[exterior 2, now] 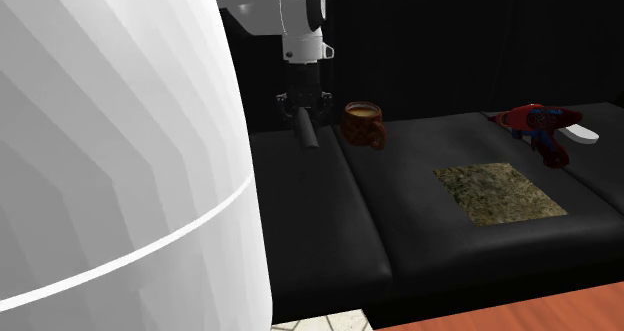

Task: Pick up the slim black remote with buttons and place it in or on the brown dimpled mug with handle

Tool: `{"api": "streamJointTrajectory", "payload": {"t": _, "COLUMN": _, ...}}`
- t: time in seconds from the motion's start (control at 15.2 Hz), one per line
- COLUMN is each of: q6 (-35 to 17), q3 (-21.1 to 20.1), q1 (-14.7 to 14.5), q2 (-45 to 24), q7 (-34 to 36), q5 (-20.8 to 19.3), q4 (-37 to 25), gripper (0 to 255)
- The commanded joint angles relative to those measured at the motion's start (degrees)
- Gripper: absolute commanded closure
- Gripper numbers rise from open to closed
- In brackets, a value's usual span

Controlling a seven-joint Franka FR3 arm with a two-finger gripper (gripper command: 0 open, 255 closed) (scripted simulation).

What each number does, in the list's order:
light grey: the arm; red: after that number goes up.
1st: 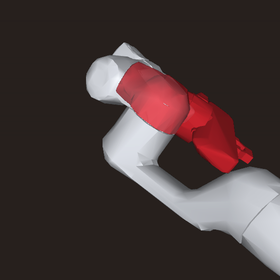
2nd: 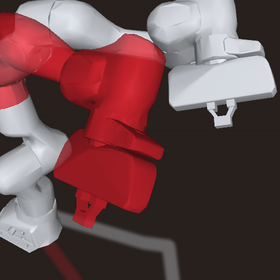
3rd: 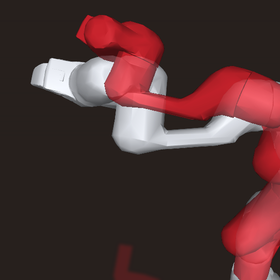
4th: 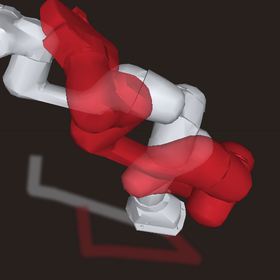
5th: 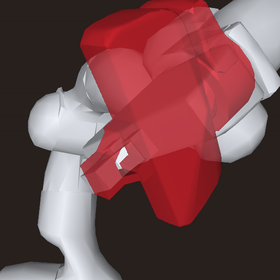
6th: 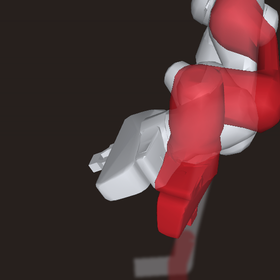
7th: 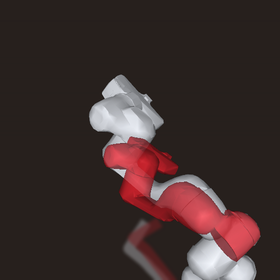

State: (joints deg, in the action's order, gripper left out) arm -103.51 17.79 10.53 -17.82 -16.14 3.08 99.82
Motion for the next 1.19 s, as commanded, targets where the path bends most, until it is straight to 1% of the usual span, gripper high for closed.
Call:
{"api": "streamJointTrajectory", "payload": {"t": 0.0, "q6": 1.5, "q3": 0.1, "q1": -0.1, "q2": 0.6, "q7": 0.1, "q5": -0.2, "q4": -0.9, "gripper": 255}}
{"api": "streamJointTrajectory", "payload": {"t": 1.12, "q6": 13.5, "q3": 0.4, "q1": 0.0, "q2": 2.8, "q7": 0.3, "q5": -0.9, "q4": -10.8, "gripper": 255}}
